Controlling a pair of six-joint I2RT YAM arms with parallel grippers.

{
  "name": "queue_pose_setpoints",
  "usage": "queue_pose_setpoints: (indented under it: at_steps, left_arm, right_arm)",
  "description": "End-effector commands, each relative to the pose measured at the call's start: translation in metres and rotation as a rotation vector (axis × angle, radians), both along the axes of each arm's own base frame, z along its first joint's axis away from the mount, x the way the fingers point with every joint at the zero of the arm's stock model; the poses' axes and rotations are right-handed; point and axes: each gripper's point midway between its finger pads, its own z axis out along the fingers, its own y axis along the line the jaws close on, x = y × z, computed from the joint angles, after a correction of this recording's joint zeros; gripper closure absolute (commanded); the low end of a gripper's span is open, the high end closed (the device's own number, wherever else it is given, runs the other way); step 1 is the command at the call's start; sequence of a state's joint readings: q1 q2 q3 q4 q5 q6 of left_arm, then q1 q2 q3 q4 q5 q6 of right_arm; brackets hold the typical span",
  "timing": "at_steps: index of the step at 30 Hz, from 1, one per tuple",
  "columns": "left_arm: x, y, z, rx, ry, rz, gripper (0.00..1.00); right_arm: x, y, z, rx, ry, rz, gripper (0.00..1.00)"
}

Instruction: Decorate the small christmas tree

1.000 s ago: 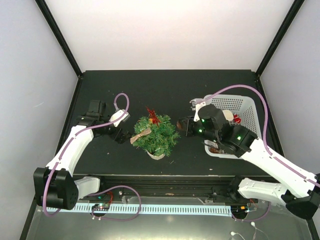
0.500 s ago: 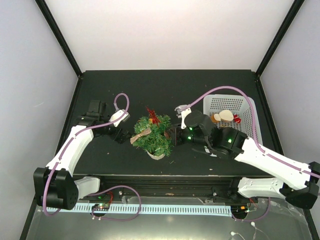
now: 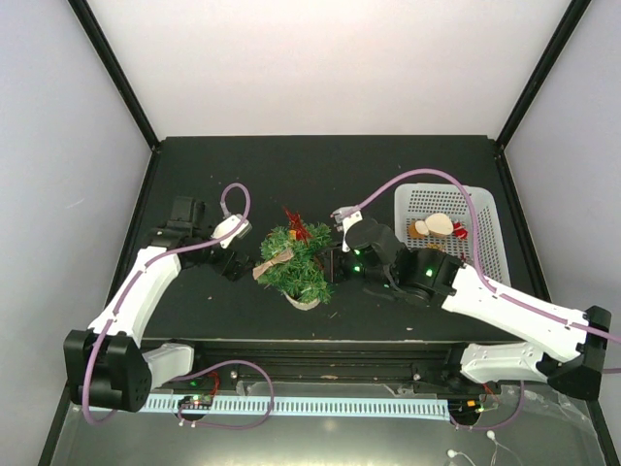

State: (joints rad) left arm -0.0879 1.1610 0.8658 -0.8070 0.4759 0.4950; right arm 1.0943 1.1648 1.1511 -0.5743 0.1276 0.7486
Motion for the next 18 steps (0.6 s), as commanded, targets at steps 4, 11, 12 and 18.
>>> queue_pose_setpoints:
  at_steps: [4,11,12,18]
  left_arm:
    - [-0.001,0.003,0.005,0.011,-0.029,0.001,0.01]
    - [-0.002,0.003,0.004,0.012,-0.03,0.001,0.01]
    - [-0.002,0.003,0.005,0.012,-0.031,0.001,0.01]
    - [-0.002,0.003,0.005,0.014,-0.038,0.001,0.01]
  right_arm:
    - [0.001,0.01,-0.008,0.022,0.01,-0.003,0.99]
    - [0.003,0.012,-0.017,0.013,0.021,-0.005,0.99]
    - [0.003,0.013,-0.017,0.016,0.022,-0.003,0.99]
    - [0.004,0.014,-0.011,0.035,0.012,-0.005,0.99]
